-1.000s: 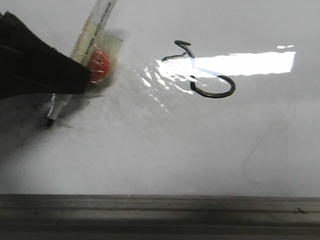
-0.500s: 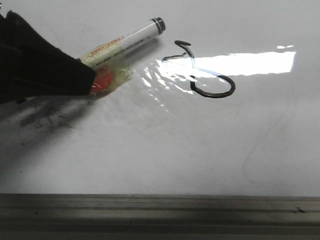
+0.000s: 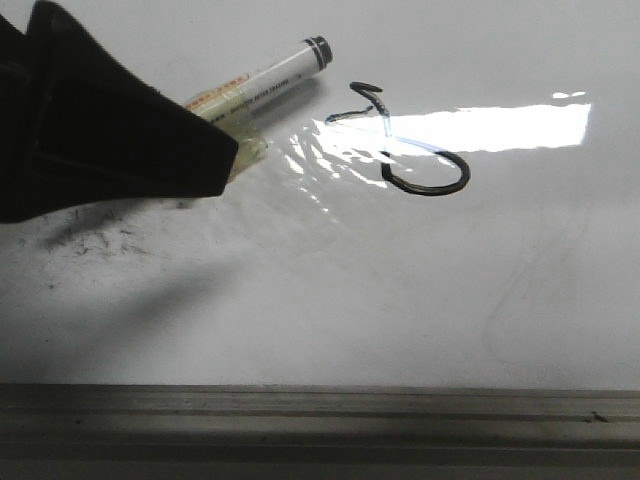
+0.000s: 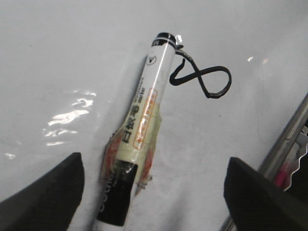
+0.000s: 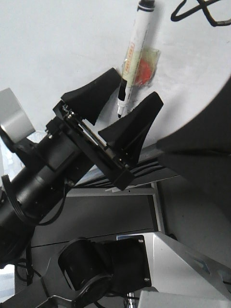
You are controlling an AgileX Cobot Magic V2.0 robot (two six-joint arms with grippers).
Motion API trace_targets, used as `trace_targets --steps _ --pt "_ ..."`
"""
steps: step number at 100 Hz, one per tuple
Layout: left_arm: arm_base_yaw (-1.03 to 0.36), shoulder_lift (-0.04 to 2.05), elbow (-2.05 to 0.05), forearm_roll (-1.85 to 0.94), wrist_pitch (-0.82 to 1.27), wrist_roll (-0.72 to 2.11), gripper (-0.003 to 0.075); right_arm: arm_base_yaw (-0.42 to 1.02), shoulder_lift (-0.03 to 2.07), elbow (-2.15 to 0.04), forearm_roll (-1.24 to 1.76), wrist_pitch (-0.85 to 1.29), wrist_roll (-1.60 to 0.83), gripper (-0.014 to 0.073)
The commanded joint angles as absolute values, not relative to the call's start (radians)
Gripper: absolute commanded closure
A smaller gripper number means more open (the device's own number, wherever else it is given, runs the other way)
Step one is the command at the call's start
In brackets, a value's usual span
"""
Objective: Write number 8 on whiteboard
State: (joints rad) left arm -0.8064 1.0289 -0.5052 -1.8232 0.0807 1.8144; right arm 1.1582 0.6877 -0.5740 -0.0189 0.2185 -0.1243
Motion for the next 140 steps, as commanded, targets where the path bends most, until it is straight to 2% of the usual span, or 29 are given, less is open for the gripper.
trace_targets --steps 1,21,51,65,84,102,140 --pt "-0.791 1.020 -0.518 -1.864 -0.047 1.806 0.0100 1.158 0.681 -0.608 -0.026 0.154 -0.129 0.0664" --pt "-0.791 0.910 -0.518 -1.864 0.055 1.806 0.0113 1.158 0.649 -0.608 -0.026 0.263 -0.129 0.0659" --pt "-0.791 0.667 -0.516 -1.864 0.057 1.806 0.0325 1.158 0.486 -0.599 -0.073 0.337 -0.129 0.0637" --pt "-0.791 0.560 -0.483 -1.864 0.064 1.806 0.0461 1.158 0.377 -0.568 -0.090 0.435 -0.129 0.0637" --pt "-0.791 0.442 -0.383 -1.864 0.088 1.806 0.0743 1.158 0.234 -0.558 -0.061 0.560 -0.129 0.0637" --pt "-0.791 0.387 -0.306 -1.866 0.116 1.806 0.0741 1.158 0.149 -0.558 -0.028 0.591 -0.129 0.0637" --pt "-0.791 0.387 -0.288 -1.866 0.200 1.806 0.0741 1.158 0.145 -0.558 -0.028 0.591 -0.129 0.0637"
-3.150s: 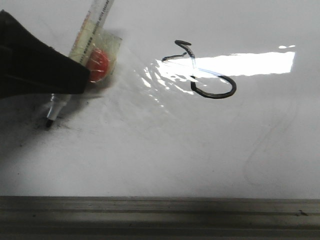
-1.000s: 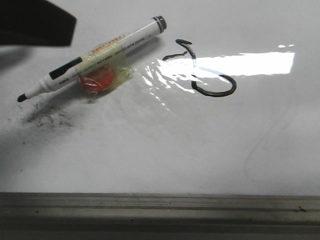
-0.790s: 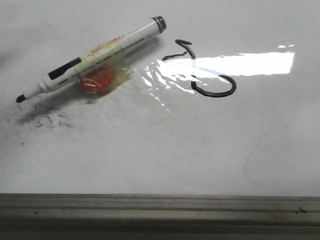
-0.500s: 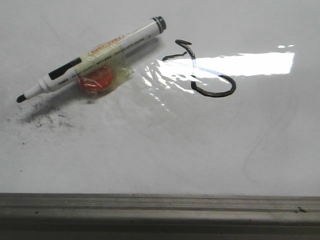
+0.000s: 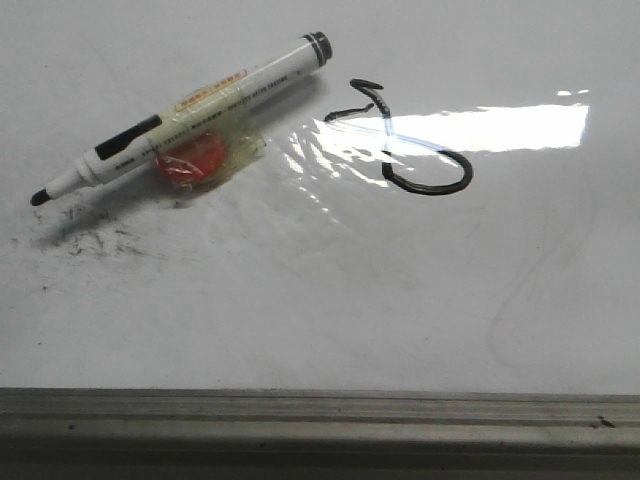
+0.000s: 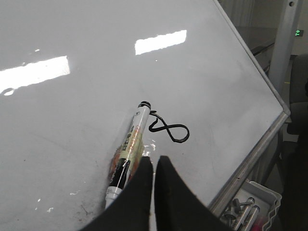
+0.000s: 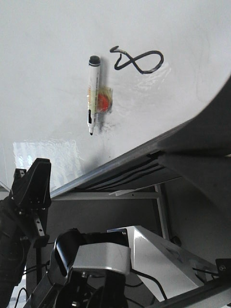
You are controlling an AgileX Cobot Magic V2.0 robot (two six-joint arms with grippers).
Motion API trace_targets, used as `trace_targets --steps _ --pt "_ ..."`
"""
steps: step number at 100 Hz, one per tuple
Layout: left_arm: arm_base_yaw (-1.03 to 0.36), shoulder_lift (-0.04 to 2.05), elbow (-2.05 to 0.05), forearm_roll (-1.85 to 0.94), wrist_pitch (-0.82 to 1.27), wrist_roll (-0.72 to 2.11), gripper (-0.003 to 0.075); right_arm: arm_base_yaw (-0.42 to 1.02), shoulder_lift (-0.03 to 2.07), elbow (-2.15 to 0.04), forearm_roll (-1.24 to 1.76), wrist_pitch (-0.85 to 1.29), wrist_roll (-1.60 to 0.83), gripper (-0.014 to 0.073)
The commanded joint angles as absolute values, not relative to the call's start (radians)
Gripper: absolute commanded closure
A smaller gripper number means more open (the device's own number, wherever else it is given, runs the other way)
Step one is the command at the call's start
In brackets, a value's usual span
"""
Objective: Write number 8 on whiteboard
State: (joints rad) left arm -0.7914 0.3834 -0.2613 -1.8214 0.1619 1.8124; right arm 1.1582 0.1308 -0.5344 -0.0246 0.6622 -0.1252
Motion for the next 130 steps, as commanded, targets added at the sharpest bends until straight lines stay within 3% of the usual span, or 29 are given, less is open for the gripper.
trace_targets --steps 1,55,95,106,130 --pt "-0.791 0.387 -0.288 -1.866 0.200 1.806 0.0741 1.158 0.145 -0.558 -0.028 0.591 -0.129 0.0637" --pt "-0.791 0.387 -0.282 -1.866 0.192 1.806 0.0741 1.158 0.145 -0.558 -0.028 0.591 -0.129 0.0637" --pt "-0.738 0.387 -0.242 -1.837 -0.017 1.804 0.0741 1.158 0.145 -0.558 -0.028 0.591 -0.129 0.0637" --pt "-0.625 0.384 -0.219 -1.591 0.036 1.682 0.0741 1.158 0.145 -0.558 -0.028 0.591 -0.129 0.0637" --pt "-0.274 0.243 -0.209 -0.695 0.300 0.793 0.0741 1.158 0.145 -0.558 -0.028 0.591 -0.129 0.0637"
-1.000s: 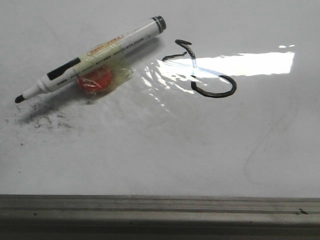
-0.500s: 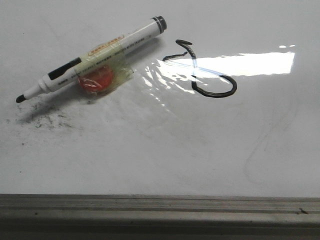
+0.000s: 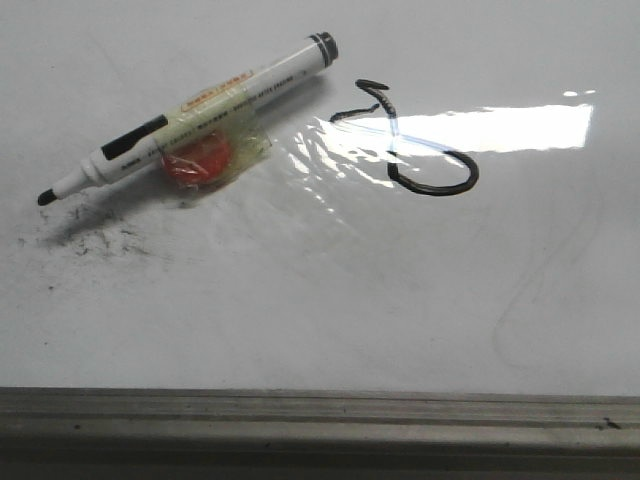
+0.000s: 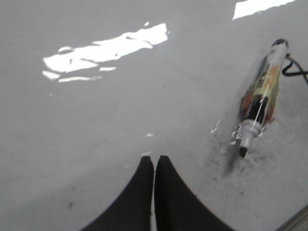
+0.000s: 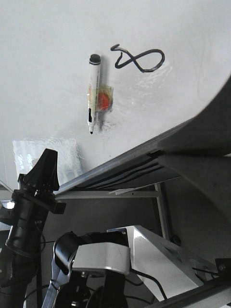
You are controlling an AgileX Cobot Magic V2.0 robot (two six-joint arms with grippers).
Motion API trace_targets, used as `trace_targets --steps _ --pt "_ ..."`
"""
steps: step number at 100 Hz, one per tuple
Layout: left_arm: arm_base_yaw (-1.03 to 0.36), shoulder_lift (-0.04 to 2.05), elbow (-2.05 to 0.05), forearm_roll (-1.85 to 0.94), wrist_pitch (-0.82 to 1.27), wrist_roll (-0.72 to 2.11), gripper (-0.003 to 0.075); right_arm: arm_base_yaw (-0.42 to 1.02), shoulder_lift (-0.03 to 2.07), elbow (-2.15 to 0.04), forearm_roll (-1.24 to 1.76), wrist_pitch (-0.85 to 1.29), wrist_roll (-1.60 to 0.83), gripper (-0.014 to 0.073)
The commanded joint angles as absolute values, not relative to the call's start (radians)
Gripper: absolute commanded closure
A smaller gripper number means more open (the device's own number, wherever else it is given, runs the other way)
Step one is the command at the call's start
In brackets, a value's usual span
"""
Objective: Write number 8 on whiteboard
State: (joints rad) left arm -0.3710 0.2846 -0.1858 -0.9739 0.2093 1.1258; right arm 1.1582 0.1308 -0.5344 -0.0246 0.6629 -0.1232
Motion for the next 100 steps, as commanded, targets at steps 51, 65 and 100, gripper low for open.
trace_targets --steps 51,65,100 --pt "-0.069 -0.028 -0.045 -0.063 0.235 -0.049 0.0741 1.158 0.145 -0.558 -0.028 0.591 -0.129 0.0637" --pt "-0.069 -0.028 0.013 -0.060 0.195 -0.098 0.0741 1.158 0.145 -0.558 -0.028 0.591 -0.129 0.0637" --pt "-0.069 -0.031 0.032 -0.016 0.310 -0.141 0.0741 1.158 0.145 -0.558 -0.028 0.591 -0.129 0.0637"
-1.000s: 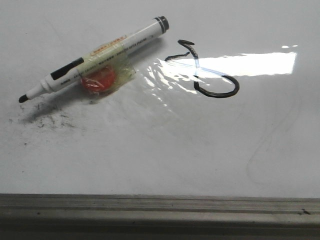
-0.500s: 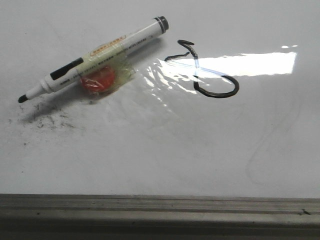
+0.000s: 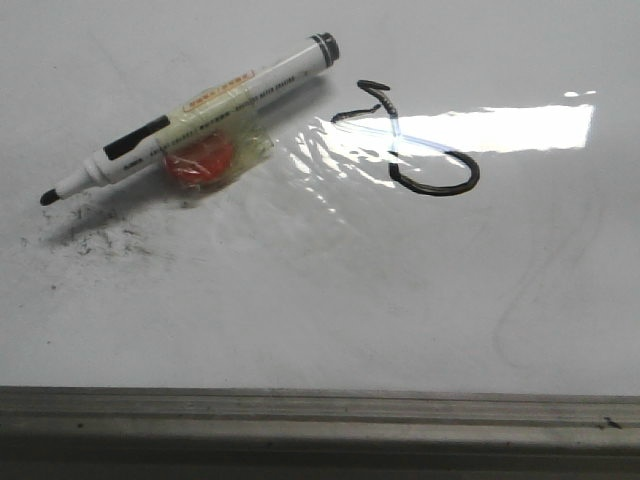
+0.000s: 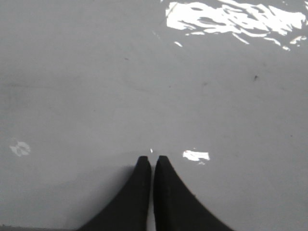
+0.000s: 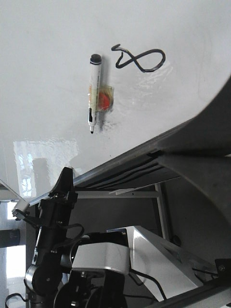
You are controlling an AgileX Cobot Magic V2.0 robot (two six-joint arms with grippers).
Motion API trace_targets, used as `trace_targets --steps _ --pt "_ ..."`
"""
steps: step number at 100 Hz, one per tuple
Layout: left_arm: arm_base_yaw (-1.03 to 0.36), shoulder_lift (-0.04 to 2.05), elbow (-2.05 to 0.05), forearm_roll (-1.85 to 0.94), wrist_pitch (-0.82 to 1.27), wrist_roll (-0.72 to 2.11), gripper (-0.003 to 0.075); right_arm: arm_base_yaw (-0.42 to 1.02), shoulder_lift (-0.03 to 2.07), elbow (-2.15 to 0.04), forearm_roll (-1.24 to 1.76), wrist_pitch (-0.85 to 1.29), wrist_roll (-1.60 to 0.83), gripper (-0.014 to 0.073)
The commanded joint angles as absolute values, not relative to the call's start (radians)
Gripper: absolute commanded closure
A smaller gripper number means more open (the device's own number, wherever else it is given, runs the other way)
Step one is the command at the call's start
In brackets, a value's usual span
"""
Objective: Write number 8 on whiteboard
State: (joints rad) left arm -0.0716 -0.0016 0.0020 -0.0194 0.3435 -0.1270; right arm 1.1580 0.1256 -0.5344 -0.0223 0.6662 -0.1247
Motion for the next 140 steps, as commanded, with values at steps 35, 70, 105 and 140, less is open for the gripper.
trace_targets --steps 35,70,105,140 --pt "-0.069 -0.031 0.032 -0.016 0.308 -0.141 0.0741 1.158 0.145 -0.558 -0.028 0.591 -0.129 0.0637" --pt "-0.069 -0.031 0.032 -0.016 0.308 -0.141 0.0741 1.158 0.145 -0.558 -0.028 0.591 -0.129 0.0637" --pt "-0.069 -0.031 0.032 -0.016 0.308 -0.141 0.0741 1.127 0.145 -0.470 -0.143 0.587 -0.129 0.0637" --pt "-0.069 -0.031 0.032 -0.016 0.308 -0.141 0.0741 0.533 0.145 -0.127 -0.176 -0.085 -0.129 0.0637"
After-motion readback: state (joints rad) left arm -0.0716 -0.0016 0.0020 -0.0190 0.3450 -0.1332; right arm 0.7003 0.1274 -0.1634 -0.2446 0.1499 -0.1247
